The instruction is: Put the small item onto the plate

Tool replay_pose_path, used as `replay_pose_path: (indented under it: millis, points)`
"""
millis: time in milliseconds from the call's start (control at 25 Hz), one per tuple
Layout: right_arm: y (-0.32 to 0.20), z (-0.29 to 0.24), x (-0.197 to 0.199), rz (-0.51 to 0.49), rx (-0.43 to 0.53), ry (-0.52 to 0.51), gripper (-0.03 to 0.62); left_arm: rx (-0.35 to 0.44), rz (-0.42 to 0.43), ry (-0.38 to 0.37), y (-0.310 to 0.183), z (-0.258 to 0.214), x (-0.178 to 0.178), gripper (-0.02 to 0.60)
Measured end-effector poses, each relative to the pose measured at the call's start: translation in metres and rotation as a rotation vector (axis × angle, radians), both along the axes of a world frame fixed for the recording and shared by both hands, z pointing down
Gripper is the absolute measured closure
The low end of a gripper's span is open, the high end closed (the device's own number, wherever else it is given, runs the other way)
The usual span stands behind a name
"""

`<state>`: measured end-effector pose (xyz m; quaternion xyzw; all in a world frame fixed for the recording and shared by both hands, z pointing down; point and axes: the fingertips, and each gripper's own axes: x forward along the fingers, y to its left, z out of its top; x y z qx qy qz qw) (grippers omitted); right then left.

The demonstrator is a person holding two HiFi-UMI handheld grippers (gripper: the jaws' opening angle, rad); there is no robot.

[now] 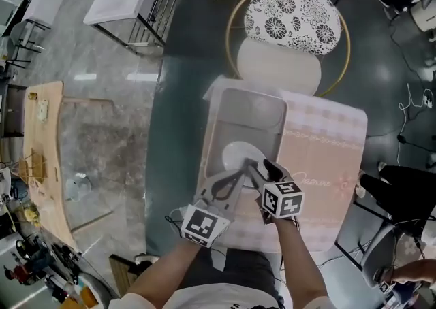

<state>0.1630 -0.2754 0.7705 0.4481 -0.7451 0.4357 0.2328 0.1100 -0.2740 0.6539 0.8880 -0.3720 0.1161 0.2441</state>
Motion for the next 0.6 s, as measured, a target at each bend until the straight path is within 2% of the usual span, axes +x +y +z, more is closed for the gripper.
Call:
replay_pose_path:
  millis: [240, 320, 440, 600]
  points:
    - [0.004, -0.041, -0.008, -0.010, 0.090, -0.015, 0.411, -0.025, -0.010, -0.007, 0.010, -0.014, -0.002, 0.575]
    - [0.007, -0.062, -0.013, -0.005, 0.135, -0.025, 0.441, -0.021, -0.007, -0.006, 0.015, -0.024, -0.003, 0.575]
    - [0.008, -0.103, -0.016, 0.029, 0.243, -0.028, 0.538, 0.000, 0.000, 0.015, 0.023, -0.047, -0.006, 0.575]
    - [0.026, -0.158, -0.026, 0.078, 0.327, -0.051, 0.551, 0.017, 0.003, 0.053, 0.047, -0.089, -0.016, 0.575]
